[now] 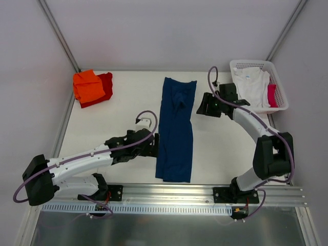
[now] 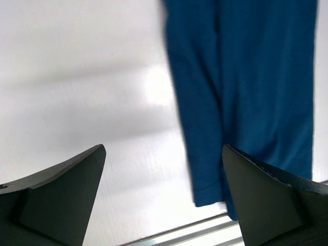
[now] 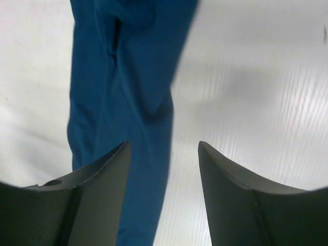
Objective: Fold and stack the t-shirts
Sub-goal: Rotate the tshirt 90 degrees, then grab the bottom of the folded rectangular tshirt with both arms
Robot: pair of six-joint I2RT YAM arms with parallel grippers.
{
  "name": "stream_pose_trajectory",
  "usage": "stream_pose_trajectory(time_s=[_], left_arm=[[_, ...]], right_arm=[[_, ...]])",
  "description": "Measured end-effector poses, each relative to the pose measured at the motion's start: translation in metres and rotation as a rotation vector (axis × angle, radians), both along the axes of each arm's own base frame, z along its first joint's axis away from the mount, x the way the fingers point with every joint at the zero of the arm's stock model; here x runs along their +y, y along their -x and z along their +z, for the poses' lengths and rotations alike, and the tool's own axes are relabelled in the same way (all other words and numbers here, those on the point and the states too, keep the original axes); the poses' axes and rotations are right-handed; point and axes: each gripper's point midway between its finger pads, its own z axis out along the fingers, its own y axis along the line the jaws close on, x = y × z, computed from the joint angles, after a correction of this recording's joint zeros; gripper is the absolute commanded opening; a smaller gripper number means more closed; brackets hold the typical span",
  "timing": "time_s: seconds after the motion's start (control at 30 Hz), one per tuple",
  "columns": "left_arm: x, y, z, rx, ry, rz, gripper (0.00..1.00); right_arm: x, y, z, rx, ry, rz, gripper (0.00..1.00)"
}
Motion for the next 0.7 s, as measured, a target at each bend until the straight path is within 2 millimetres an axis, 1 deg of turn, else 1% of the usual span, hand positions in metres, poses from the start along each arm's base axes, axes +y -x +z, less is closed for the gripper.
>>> stream_pose_trajectory(time_s=[0.07, 0.13, 0.17, 0.3, 0.37, 0.5, 0.6, 0.63, 0.7], left_arm=[[0.017, 0.004, -0.011, 0.016, 0.03, 0.032, 0.99], [0.027, 0.006, -0.018, 0.025, 0.057, 0.056, 0.99], [0.029, 0.007, -0.021, 0.029, 0.065, 0.062, 0.99], [0.022, 0.009, -0.031, 0.047, 0.13, 0.051, 0.99], [0.017, 0.012, -0.04, 0.068, 0.159, 0.037, 0.99], [0.007, 0.019, -0.059, 0.123, 0.195, 0.019, 0.99], [0.004, 0.025, -0.069, 0.15, 0.23, 0.018, 0.99], [0.003, 0.027, -0.072, 0.162, 0.244, 0.017, 0.99], [-0.002, 0.027, -0.07, 0.16, 0.281, 0.018, 0.99]], right_arm=[[-0.005, 0.028, -0.006, 0.006, 0.023, -0.009, 0.59], [-0.008, 0.053, -0.009, -0.006, 0.038, -0.017, 0.59], [-0.01, 0.063, -0.01, -0.005, 0.042, -0.02, 0.59], [-0.011, 0.098, -0.009, -0.045, 0.048, -0.033, 0.59], [-0.008, 0.112, -0.01, -0.062, 0.045, -0.034, 0.58], [-0.002, 0.148, -0.026, -0.052, 0.059, -0.025, 0.57], [-0.001, 0.168, -0.038, -0.038, 0.073, -0.026, 0.57], [0.0, 0.173, -0.042, -0.032, 0.077, -0.024, 0.57], [0.003, 0.186, -0.05, -0.023, 0.087, -0.014, 0.57]])
